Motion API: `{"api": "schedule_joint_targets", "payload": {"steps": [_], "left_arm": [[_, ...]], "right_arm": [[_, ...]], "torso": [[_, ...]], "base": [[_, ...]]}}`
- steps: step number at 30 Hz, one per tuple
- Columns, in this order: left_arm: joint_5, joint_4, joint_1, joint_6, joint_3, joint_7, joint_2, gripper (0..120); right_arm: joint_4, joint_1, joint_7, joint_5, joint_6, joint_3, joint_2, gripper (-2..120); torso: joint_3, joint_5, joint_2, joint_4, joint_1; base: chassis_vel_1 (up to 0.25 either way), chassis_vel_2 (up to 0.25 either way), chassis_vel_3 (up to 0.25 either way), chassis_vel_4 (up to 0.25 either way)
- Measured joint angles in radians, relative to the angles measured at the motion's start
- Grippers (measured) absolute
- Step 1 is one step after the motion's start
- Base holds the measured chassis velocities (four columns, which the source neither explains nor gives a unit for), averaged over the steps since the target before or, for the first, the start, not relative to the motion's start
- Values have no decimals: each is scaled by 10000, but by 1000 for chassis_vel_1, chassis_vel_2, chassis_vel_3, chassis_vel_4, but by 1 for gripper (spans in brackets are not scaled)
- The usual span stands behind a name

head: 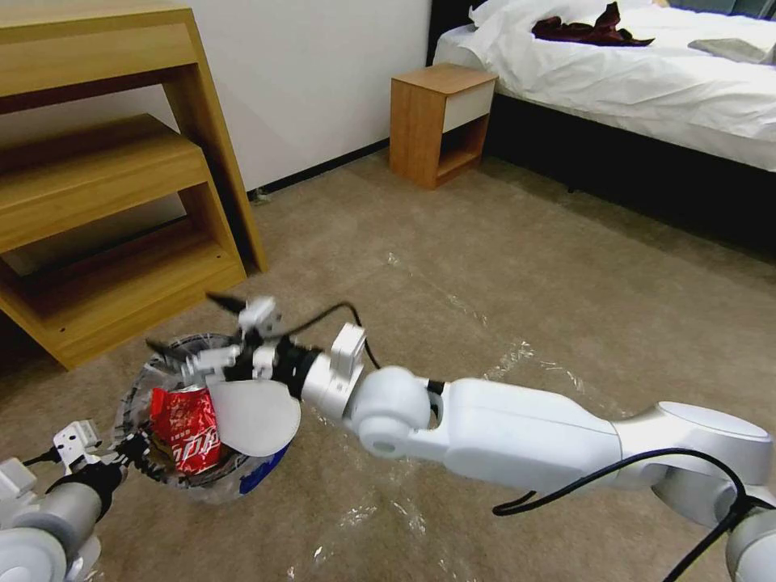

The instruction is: Pick up the trash bin and place the garbage on the floor into it.

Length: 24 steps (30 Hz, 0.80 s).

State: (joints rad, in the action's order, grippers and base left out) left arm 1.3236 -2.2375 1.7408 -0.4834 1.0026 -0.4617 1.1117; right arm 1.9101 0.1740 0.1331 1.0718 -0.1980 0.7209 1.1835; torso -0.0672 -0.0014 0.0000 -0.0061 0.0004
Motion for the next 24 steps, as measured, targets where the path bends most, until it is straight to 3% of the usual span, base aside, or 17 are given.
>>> {"api": "schedule_joint_targets", "payload": {"steps": [7, 9, 16, 19, 20, 22, 23, 24], "left_arm": [[-4, -52, 17, 17, 196, -11, 111, 0], [-5, -81, 38, 20, 232, -11, 128, 0], [-83, -423, 264, 54, 511, -12, 445, 0], [-96, -436, 269, 55, 517, -12, 463, 0], [-154, -481, 273, 65, 534, -12, 514, 0], [-204, -485, 267, 73, 537, -9, 535, 0], [-300, -496, 250, 96, 540, 24, 567, 0], [-411, -503, 245, 123, 555, 60, 615, 0]], "right_arm": [[12, 576, -871, 71, -989, -2702, -406, 100], [-7, 652, -941, 66, -1041, -2935, -453, 100], [108, 2011, -1354, -301, -1461, -5665, -825, 100], [117, 2097, -1384, -338, -1482, -5802, -843, 100], [226, 2652, -1497, -496, -1541, -6658, -1006, 100], [293, 2917, -1502, -547, -1551, -7068, -1119, 100], [413, 3258, -1509, -673, -1545, -7588, -1261, 100], [537, 3891, -1381, -955, -1489, -8482, -1509, 100]], "torso": [[0, 1, 0, -1, 1], [0, 1, 0, -1, 0], [0, 3, 1, 2, 0], [0, 3, 0, 3, 0], [0, 2, 0, 3, 1], [1, 2, 0, -4, 0], [0, 2, 0, 4, 1], [1, 2, 0, -8, 0]], "base": [[0, 0, 0, 0], [0, 0, 0, 0], [0, 0, 0, 0], [0, 0, 0, 0], [0, 0, 0, 0], [0, 0, 0, 0], [0, 0, 0, 0], [0, 0, 0, 0]]}}
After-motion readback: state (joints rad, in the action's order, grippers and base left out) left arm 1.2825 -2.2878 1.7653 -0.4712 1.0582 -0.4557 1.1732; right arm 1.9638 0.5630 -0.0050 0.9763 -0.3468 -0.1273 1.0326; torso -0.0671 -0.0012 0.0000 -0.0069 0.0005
